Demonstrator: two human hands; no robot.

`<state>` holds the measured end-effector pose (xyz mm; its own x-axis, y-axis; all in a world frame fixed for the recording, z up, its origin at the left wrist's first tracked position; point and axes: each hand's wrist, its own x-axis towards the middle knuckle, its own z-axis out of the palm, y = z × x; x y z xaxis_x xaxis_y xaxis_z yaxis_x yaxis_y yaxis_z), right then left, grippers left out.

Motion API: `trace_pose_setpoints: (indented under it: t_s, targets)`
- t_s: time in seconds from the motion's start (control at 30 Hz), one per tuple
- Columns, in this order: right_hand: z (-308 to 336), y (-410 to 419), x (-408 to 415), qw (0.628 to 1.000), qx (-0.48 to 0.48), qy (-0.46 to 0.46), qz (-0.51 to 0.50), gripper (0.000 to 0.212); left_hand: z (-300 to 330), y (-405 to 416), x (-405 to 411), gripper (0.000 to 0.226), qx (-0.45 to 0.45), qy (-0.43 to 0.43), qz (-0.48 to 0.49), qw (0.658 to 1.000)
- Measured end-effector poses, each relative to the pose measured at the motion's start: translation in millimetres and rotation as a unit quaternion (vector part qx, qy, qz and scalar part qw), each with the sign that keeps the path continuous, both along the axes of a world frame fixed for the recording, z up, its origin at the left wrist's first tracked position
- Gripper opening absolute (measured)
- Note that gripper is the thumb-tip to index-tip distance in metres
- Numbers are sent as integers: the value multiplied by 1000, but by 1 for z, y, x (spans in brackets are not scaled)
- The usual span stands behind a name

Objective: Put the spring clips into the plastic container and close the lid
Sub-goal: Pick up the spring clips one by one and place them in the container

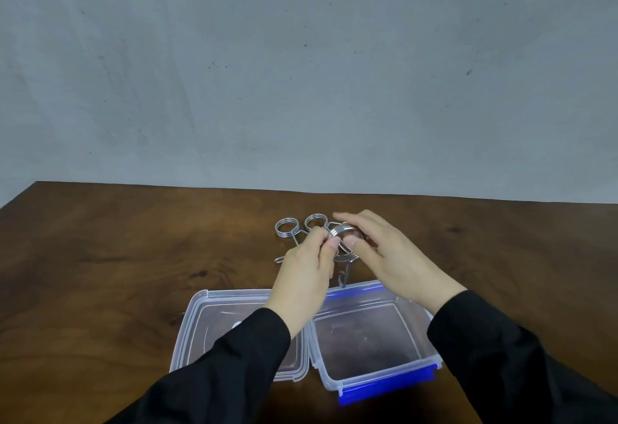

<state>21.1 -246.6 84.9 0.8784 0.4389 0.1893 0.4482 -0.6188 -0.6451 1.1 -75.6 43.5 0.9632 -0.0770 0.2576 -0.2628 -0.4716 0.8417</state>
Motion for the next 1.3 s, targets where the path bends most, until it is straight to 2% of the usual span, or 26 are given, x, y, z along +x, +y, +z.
trace_pose_setpoints:
  t_s: [0.1,0.13,0.23,0.3,0.37,0.43,0.5,0.53,0.67,0.73,0.87,1.03,1.1,1.2,1.3]
  targets:
    - [-6,-1,-16,997,-69,28,-33,90,7,-4,-6,26,-82,19,39,996]
    - [-12,-1,-20,995,-86,5,-50,94,10,-6,-10,26,-106,39,30,993]
    - [-30,-6,-28,991,-74,-88,-73,68,12,-12,-24,25,-173,100,-37,979]
    - [-32,-15,-30,994,-79,-51,-48,51,4,-13,-30,29,-177,120,-43,976]
    - [-31,-25,-31,991,-128,39,1,41,-11,-5,-33,39,-103,107,31,988]
    - [-32,-32,-31,980,-173,92,45,35,-33,11,-36,39,74,78,100,989]
    - [-35,-33,-30,972,-192,124,61,28,-54,24,-40,27,234,91,90,964]
    - [-39,-34,-26,965,-208,142,66,25,-61,26,-42,28,267,112,75,954]
    - [-53,-24,-14,926,-292,213,106,15,-67,22,-36,34,230,144,47,961]
    - [-59,-16,-10,915,-323,214,117,12,-65,18,-29,37,199,140,39,969]
    - [-70,-3,-6,906,-355,187,131,11,-64,18,-18,36,198,121,33,972]
    - [-79,-2,-6,911,-360,150,134,58,-66,36,-13,32,186,73,44,979]
    - [-70,-4,-7,923,-338,132,132,55,-73,54,-15,24,186,32,75,979]
    - [-56,-4,1,965,-247,12,83,35,-90,94,-14,13,261,-38,126,956]
    - [-52,4,28,983,-181,-19,17,25,-102,116,-16,28,337,-6,105,936]
